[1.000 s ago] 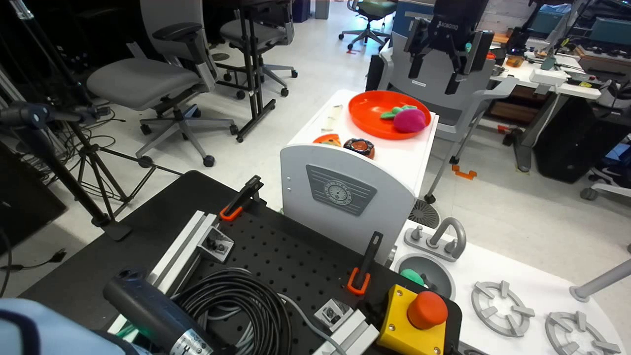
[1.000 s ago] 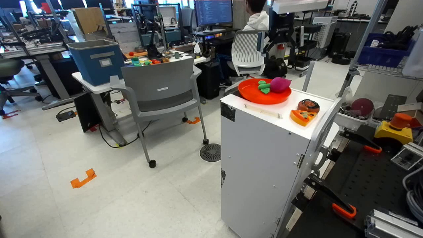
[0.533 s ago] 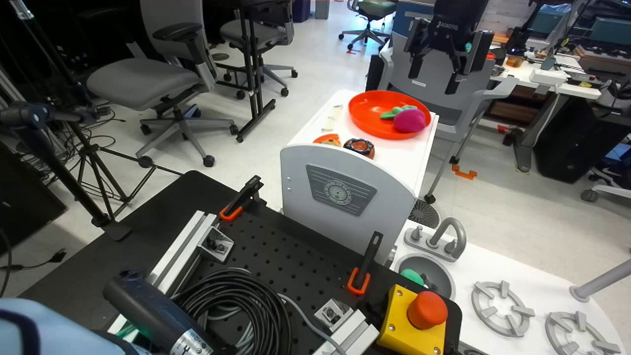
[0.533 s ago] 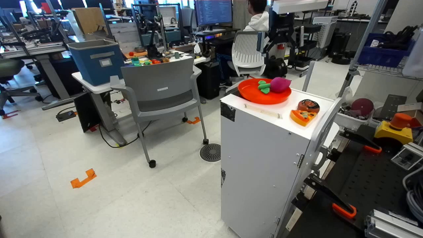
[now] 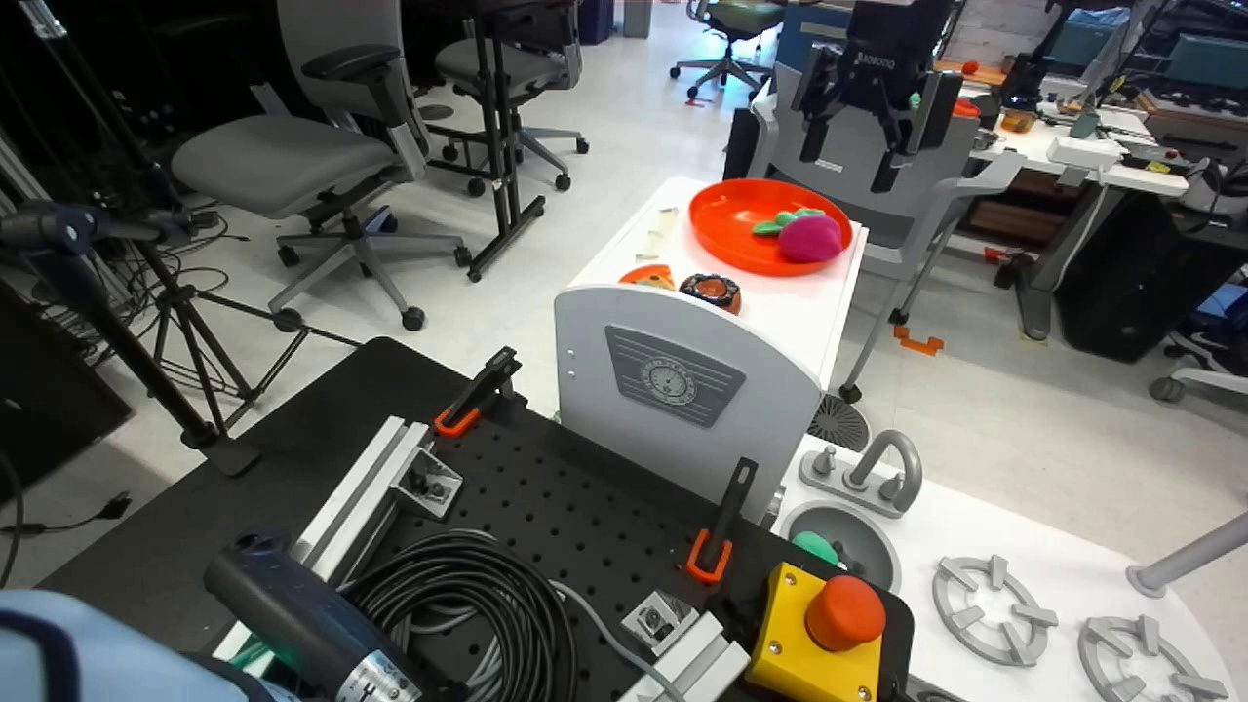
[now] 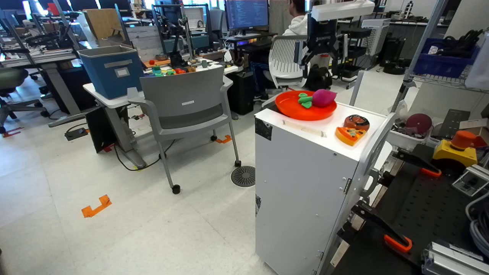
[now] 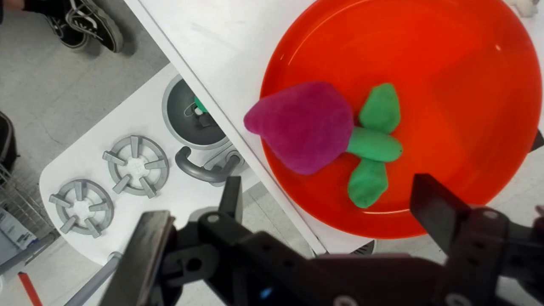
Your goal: Remove the tulip plush toy from the orange plate
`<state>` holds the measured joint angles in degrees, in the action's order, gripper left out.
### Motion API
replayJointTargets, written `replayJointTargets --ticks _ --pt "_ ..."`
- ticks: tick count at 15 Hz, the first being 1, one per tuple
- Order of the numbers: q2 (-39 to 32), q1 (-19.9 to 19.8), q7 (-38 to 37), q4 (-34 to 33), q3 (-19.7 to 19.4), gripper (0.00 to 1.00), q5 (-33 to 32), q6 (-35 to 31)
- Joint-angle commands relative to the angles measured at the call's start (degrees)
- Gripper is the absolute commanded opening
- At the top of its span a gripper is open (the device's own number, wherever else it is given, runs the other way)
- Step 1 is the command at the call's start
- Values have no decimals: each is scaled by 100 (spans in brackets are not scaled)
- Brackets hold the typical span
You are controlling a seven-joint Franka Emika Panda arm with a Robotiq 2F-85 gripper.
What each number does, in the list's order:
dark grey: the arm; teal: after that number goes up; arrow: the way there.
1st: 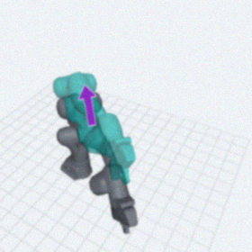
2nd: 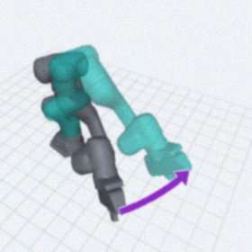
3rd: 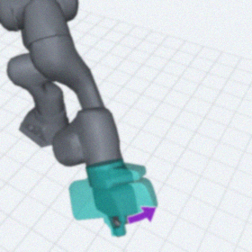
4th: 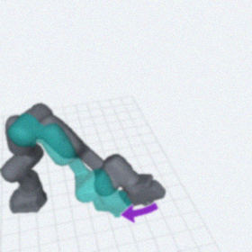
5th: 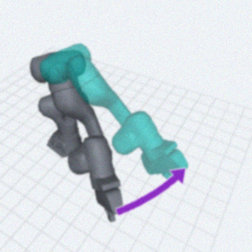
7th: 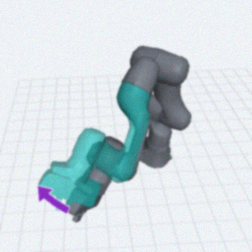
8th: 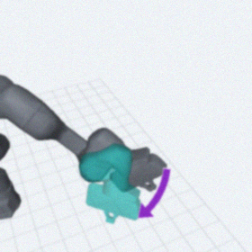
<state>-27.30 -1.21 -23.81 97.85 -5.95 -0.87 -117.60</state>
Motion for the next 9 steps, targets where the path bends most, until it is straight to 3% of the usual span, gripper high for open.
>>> replayJointTargets --ticks 1,9 --pt "-219 43 0 -262 -14 100 31 -2" --pt "-492 154 -72 -440 -8 100 -12 -15"
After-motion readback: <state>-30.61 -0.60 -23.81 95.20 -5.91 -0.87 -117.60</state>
